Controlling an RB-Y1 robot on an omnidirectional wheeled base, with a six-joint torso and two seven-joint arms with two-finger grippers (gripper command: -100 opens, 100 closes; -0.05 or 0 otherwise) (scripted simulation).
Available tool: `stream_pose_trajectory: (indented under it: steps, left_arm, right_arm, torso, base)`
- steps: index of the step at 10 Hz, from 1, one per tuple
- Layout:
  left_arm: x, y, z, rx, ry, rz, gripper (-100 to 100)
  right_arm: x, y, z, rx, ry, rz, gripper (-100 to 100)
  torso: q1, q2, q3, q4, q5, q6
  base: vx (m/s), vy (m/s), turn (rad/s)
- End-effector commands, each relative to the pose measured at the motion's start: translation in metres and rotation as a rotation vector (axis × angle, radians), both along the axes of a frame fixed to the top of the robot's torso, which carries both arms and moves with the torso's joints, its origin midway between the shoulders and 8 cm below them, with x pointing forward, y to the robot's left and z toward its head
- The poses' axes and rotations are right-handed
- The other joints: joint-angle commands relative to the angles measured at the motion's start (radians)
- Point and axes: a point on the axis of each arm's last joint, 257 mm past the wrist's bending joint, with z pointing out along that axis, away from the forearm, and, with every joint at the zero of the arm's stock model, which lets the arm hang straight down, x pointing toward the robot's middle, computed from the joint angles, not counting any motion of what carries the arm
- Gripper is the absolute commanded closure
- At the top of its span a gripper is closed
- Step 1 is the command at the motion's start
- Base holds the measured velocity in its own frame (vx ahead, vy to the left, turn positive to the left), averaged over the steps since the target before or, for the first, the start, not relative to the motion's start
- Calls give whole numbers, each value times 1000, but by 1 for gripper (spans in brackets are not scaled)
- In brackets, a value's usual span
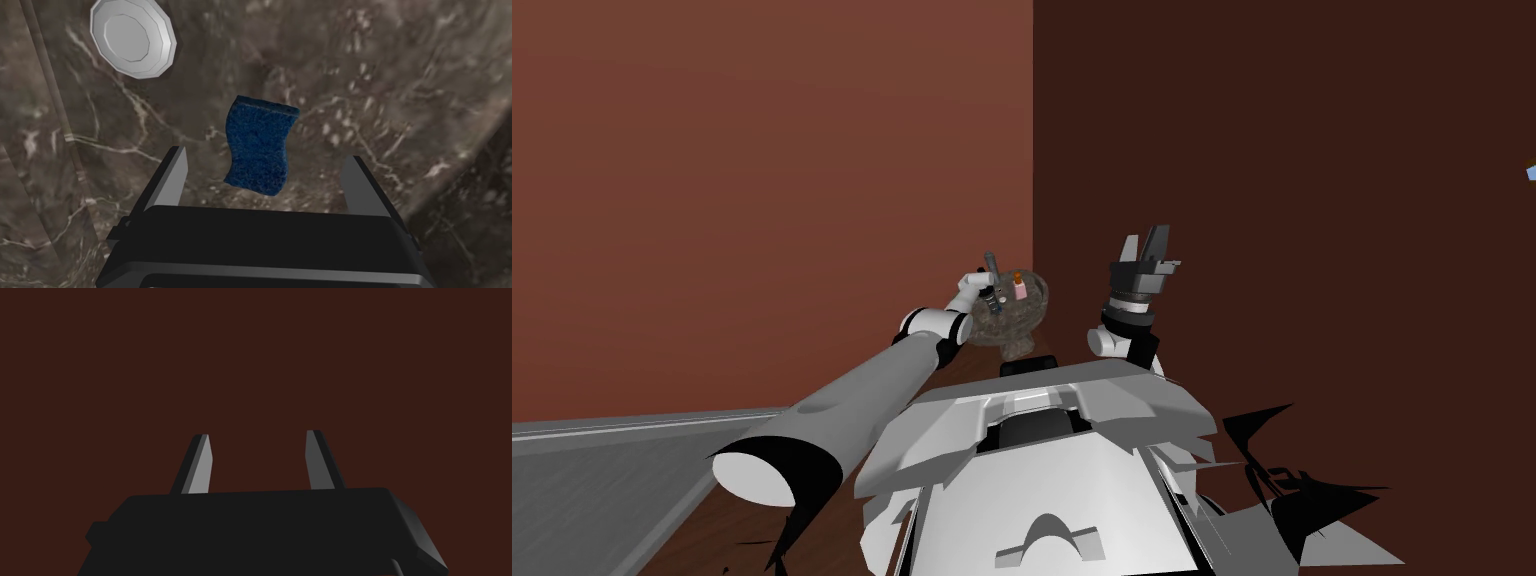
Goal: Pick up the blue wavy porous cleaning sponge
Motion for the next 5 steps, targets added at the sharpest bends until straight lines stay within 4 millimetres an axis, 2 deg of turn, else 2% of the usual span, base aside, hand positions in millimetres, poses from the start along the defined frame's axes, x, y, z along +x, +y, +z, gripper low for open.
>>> stream_pose_trajectory:
  steps: [1,2,3,4,5]
  left_arm:
    - [-10,2,-2,4,41,9,-100]
    - [-6,2,-2,2,23,5,-100]
    - [-7,2,-2,3,28,6,0]
    - [-11,4,-14,3,27,6,-100]
    - [-11,4,-14,3,27,6,-100]
  right_arm:
    - [0,0,0,0,0,0,0]
    - [0,0,0,0,0,0,0]
    - [0,0,0,0,0,0,0]
    - [0,0,0,0,0,0,0]
    - [0,0,0,0,0,0,0]
  torso:
    - [0,0,0,0,0,0]
    - [0,0,0,0,0,0]
    - [0,2,1,0,0,0]
    - [0,3,2,1,0,0]
    - [-1,3,2,1,0,0]
  base:
    - [74,-7,-25]
    - [34,-3,-2]
    - [6,-1,1]
    - [18,-11,-6]
    - [19,-13,-2]
